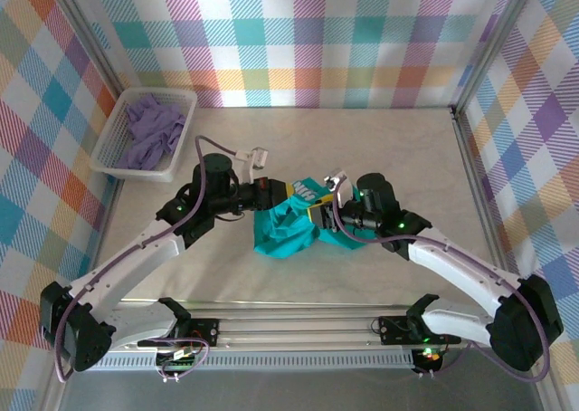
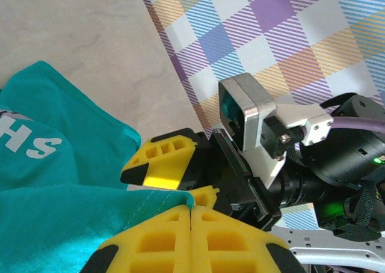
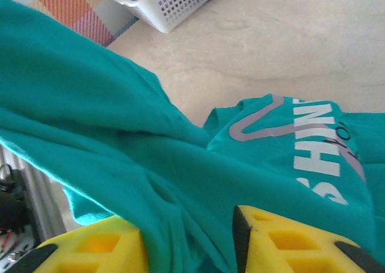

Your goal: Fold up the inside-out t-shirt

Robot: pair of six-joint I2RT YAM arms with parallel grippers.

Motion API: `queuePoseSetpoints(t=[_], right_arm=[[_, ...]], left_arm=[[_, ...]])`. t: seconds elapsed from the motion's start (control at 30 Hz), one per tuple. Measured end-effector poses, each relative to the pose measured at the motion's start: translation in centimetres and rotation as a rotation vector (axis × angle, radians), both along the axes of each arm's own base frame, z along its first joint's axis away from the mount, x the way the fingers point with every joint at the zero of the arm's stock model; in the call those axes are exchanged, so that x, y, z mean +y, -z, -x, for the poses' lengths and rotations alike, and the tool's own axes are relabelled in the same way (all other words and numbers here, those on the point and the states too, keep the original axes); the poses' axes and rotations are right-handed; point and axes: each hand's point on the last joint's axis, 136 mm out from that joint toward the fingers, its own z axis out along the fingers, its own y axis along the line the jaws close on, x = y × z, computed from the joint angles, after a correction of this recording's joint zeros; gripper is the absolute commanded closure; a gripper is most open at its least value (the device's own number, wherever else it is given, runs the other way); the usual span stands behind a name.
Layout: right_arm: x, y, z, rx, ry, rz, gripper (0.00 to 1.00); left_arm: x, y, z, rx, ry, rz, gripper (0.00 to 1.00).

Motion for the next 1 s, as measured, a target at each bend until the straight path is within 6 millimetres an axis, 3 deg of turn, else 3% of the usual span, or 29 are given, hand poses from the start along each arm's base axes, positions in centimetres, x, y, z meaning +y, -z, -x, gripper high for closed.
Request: queuePoseSetpoints(t=[0.23,0.4,0.5,0.6,0.8,0.9,1.0], right_arm=[[1.3,-1.2,1.5,-0.064,-0.113,-0.031,0.53],[3.3,-2.2,2.1,-0.070,-0.220,-0.121,0.60],[4.1,-0.8,2.1,-0.011,-0.244,-0.120,0.52],[4.3,0.3,2.0,0.033,-0.238,-0.110,0.38],[3.4,-0.7,2.4,-0.034,-0.167,-0.096,0.33],[4.0,-0.7,2.5,-0.053,-0.157,-0.092,0.43],[4.8,0.2,2.2,-0.032,-0.164,-0.087,0.82]], left_arm=[[0.0,0.3,1.0,0.021,0.014,-0.015,1.00],[-0.3,0.3,1.0,0.028,0.022,-0.020,1.00],[-0.3,0.3,0.9,0.032,0.021,-0.019,1.00],[-0.3,0.3,0.7,0.036,0.009,-0.018,1.00],[0.1,0.2,-0.1,0.036,-0.046,-0.019,1.00],[0.0,0.0,-0.2,0.032,-0.050,-0.011,1.00],[0.1,0.0,-0.3,0.032,-0.058,-0.015,1.00]])
